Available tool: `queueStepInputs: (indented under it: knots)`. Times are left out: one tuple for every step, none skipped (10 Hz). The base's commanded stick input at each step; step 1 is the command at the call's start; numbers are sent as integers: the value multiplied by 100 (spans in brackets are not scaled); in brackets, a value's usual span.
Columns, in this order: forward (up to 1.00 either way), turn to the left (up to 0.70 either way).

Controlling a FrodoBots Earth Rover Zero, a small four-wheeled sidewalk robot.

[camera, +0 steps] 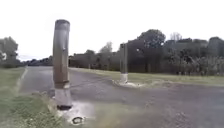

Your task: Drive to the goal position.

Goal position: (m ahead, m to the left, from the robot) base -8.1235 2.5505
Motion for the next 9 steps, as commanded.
queueStepInputs:
  knots:
    - [0,5]
    - [0,1]
    - [0,10]
    - [0,7]
    - [0,-23]
    - [0,-30]
    - [0,-30]
    - [0,-30]
    - [0,-30]
